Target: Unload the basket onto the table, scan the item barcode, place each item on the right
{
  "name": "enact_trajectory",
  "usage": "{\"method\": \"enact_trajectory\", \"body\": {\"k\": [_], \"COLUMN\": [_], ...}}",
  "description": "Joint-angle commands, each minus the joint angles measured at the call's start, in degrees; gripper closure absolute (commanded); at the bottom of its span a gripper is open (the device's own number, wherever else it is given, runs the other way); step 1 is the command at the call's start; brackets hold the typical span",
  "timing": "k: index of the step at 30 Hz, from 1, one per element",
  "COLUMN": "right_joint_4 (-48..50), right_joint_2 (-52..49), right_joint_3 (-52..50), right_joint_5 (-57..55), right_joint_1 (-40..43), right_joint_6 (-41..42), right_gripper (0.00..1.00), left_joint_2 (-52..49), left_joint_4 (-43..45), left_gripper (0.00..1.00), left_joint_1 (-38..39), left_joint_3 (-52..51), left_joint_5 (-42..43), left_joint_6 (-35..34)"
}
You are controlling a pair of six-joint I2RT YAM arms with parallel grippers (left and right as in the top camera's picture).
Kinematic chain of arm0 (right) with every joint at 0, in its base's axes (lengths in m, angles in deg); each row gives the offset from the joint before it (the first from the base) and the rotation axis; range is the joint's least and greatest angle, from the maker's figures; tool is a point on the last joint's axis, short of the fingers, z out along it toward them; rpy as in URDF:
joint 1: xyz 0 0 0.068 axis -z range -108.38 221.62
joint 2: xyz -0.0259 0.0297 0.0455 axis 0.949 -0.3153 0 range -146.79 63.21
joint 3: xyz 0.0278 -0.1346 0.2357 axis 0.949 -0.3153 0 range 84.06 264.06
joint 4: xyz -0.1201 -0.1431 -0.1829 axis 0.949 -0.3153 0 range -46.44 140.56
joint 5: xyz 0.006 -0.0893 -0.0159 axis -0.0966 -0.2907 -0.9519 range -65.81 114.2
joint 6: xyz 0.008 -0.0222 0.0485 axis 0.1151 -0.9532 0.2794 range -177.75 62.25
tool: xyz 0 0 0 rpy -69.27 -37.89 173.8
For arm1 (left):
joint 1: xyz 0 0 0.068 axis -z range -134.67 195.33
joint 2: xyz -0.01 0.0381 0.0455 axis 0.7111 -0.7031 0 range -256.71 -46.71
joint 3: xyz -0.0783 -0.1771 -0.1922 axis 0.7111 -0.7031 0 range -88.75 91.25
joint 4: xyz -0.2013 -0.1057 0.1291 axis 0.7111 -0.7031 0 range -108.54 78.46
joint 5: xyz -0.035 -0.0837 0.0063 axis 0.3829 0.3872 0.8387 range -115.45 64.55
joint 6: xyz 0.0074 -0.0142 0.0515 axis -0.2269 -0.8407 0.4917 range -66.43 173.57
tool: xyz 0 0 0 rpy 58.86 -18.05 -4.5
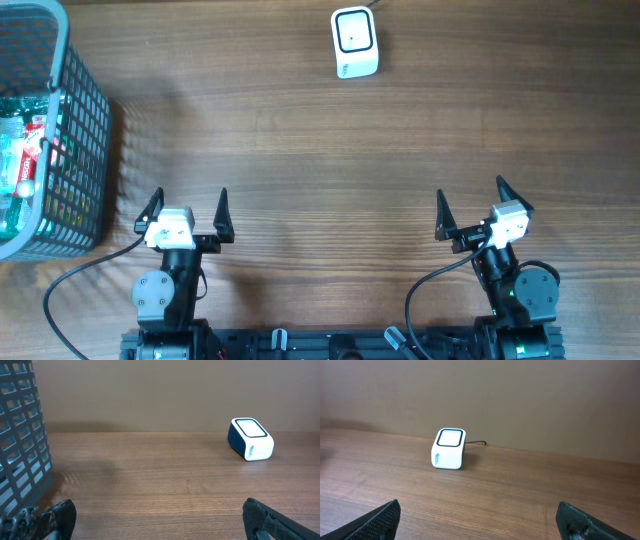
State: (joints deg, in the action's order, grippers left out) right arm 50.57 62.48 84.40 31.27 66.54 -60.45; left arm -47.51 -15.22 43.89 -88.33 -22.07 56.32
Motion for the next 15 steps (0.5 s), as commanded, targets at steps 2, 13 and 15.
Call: {"method": "enact_trajectory", "body": {"k": [2, 13, 15], "right_joint_4": [0.4, 0.4, 0.4], "right_joint_2": [-0.1, -0.1, -0.1], "right_joint_3": [0.0, 0.0, 0.0], "right_joint_5": [-0.2, -0.2, -0.2], "right_joint_1": [0.3, 0.3, 0.3], "right_joint_6": [0.1, 0.1, 0.1], "right_gripper": [0.00, 0.00, 0.00], "left_joint_2": [0.6, 0.6, 0.6], "left_joint_4": [-0.4, -0.4, -0.4], "left_gripper": [0.00, 0.00, 0.00], "left_joint_1": [0.0, 0.0, 0.0], "left_joint_3": [-0.1, -0.1, -0.1], "left_joint_5": [1.5, 1.5, 1.5], "left_joint_6": [0.7, 0.7, 0.7]}}
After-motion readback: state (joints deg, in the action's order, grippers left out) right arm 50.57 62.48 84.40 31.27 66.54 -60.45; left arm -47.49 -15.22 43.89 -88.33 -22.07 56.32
